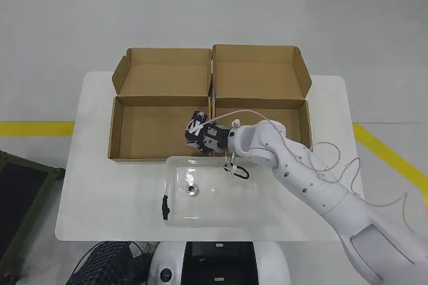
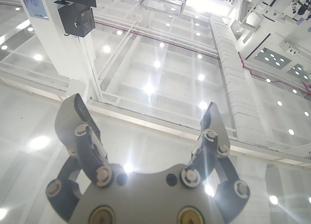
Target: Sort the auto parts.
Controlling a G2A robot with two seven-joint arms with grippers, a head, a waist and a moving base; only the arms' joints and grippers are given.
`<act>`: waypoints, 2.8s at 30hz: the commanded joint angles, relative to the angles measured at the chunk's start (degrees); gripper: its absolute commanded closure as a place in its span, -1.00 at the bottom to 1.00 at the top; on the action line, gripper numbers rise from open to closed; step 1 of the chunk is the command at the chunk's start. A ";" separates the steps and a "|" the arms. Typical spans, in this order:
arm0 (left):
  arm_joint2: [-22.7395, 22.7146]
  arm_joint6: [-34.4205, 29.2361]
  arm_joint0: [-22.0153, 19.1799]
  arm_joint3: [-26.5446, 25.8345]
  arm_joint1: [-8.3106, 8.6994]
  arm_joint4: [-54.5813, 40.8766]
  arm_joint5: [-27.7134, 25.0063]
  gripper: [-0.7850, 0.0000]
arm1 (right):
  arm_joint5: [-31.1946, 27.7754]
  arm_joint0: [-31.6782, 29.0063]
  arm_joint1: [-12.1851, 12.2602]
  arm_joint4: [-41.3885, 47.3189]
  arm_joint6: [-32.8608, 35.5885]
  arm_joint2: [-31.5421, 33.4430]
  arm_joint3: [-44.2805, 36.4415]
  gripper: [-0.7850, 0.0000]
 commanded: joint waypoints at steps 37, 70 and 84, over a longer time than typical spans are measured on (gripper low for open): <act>0.00 0.00 0.00 0.00 0.00 0.00 0.00 -1.00 | -4.50 -2.53 -0.99 -5.08 4.71 5.14 -12.71 -0.74; 0.00 0.00 0.00 0.00 0.00 0.00 0.00 -1.00 | -11.28 -26.89 4.80 -21.24 1.65 10.72 -29.70 -0.86; 0.00 0.00 0.00 0.00 0.00 0.00 0.00 -1.00 | -9.96 -26.31 3.98 -25.53 -0.73 7.38 -24.61 -0.84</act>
